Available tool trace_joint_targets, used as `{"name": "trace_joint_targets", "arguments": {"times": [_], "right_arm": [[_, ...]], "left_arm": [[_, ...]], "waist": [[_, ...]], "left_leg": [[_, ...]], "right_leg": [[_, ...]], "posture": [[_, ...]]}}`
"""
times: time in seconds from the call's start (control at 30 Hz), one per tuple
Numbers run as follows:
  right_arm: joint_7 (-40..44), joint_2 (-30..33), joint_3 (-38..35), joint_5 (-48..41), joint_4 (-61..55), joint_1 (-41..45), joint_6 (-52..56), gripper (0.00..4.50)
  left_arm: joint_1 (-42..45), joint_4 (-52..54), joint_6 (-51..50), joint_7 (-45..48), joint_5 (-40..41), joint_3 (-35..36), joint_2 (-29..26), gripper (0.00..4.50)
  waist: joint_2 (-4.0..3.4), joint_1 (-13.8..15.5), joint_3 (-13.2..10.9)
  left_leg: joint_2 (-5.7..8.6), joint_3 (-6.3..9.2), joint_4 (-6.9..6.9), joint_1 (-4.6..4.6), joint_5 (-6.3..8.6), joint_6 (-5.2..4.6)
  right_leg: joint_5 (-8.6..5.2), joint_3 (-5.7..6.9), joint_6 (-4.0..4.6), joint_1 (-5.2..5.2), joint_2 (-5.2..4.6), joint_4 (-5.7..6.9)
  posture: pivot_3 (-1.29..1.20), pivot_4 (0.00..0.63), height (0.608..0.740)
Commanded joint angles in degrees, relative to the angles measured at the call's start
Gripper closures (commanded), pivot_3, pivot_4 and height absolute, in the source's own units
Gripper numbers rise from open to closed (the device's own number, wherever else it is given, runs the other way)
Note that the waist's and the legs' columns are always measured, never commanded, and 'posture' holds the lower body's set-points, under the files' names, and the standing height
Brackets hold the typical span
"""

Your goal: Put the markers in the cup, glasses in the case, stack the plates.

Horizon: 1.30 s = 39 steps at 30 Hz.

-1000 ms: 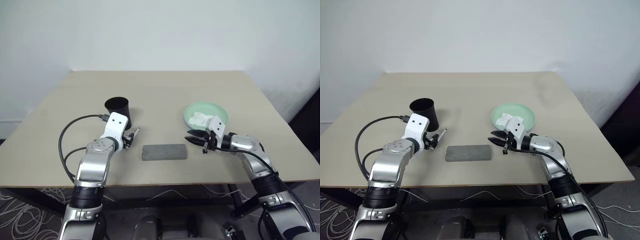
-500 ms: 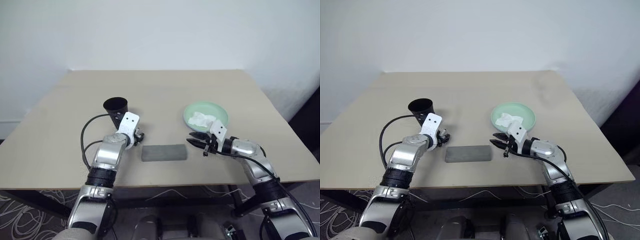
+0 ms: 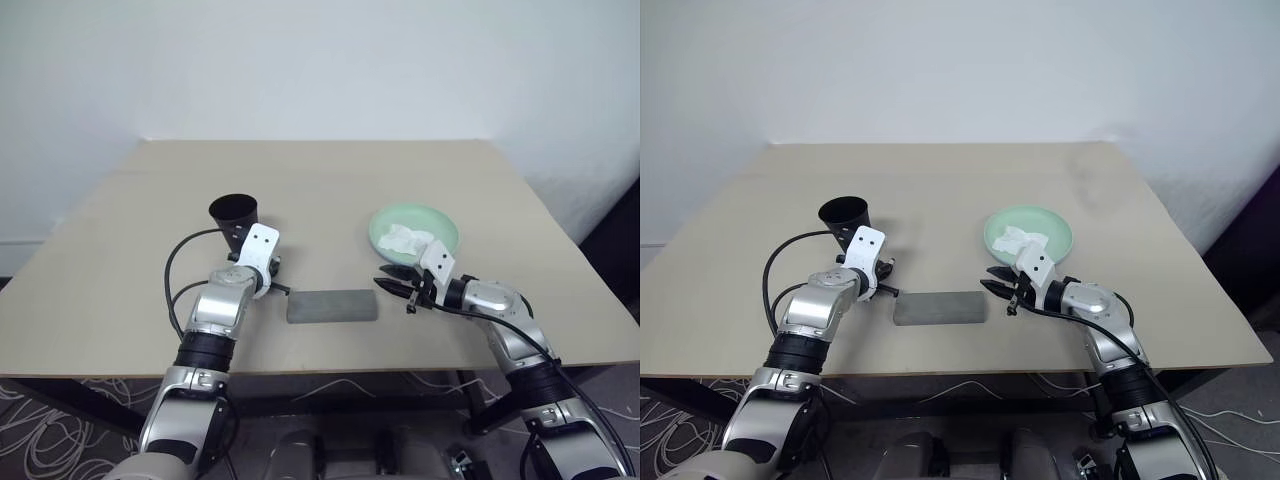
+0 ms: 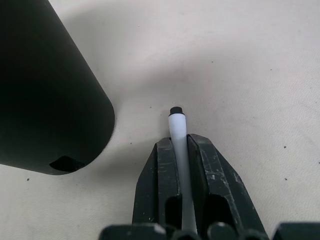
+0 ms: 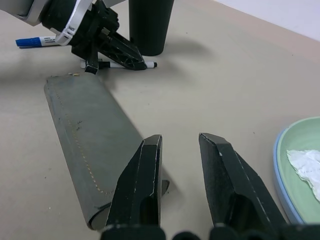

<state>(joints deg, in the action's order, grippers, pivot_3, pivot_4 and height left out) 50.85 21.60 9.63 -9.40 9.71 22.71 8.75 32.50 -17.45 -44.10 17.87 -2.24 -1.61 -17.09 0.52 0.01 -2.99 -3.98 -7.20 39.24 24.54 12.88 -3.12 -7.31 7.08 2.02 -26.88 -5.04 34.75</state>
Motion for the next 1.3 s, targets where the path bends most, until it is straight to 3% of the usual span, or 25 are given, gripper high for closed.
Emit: {"name": "trace_joint_targets", "arguments": {"times": [0.03, 0.33, 0.57, 0.8, 0.9, 1.3], "right_arm": [[0.0, 0.3, -1.3, -1.0, -1.6, 1.7, -0.3, 3.27], [0.2, 0.2, -1.4, -0.9, -0.9, 2.3, -0.6, 3.27], [0.1, 0.0, -1.2, -0.9, -0.4, 2.6, -0.8, 3.27], [0.1, -0.2, -1.2, -0.8, 0.0, 3.1, -1.1, 3.27], [0.0, -0.2, -1.3, -0.7, 0.1, 3.3, -1.2, 3.27], [0.0, 0.1, -1.4, -0.7, -0.1, 3.1, -1.2, 3.27]], "left_arm": [[0.5, 1.1, 0.4, 0.2, -0.1, -1.0, -0.2, 4.48], [2.1, 8.6, 10.3, 6.2, -1.6, -6.6, -3.6, 4.48], [6.6, 9.3, 26.9, 6.7, 1.7, -2.3, -2.7, 4.48], [13.7, -4.7, 47.3, -2.2, 0.4, 3.7, -3.3, 4.48], [17.6, -15.6, 54.6, -8.6, -2.0, 5.5, -5.4, 4.48], [22.7, -39.8, 69.4, -15.3, -4.7, 4.9, -6.9, 4.48]], "waist": [[0.00, 0.0, 0.0], [0.01, 0.0, 0.0], [0.02, 0.0, 0.0], [0.01, 0.0, 0.0], [0.01, 0.0, 0.0], [0.07, 0.2, 0.0]], "left_leg": [[0.00, 0.00, 0.00, 0.00, 0.00, 0.00], [-0.01, -0.01, -0.01, 0.06, 0.00, 0.00], [-0.01, -0.04, -0.05, 0.09, 0.01, -0.01], [-0.02, -0.05, -0.04, 0.04, 0.01, -0.01], [0.00, -0.04, -0.03, 0.04, 0.00, -0.02], [0.08, -0.05, -0.04, 0.09, 0.01, -0.04]], "right_leg": [[0.00, 0.00, 0.00, 0.01, 0.00, -0.01], [0.00, 0.00, 0.00, -0.05, 0.00, -0.05], [0.00, -0.02, 0.00, -0.12, 0.00, -0.04], [0.00, -0.02, 0.00, -0.10, 0.04, -0.02], [0.01, -0.02, -0.01, -0.08, 0.05, 0.01], [0.02, -0.03, -0.04, -0.07, 0.01, -0.04]], "posture": [[0.00, 0.000, 0.729], [0.00, 0.000, 0.729], [0.00, 0.000, 0.729], [0.00, 0.000, 0.729], [0.00, 0.000, 0.729], [0.00, 0.000, 0.729]]}}
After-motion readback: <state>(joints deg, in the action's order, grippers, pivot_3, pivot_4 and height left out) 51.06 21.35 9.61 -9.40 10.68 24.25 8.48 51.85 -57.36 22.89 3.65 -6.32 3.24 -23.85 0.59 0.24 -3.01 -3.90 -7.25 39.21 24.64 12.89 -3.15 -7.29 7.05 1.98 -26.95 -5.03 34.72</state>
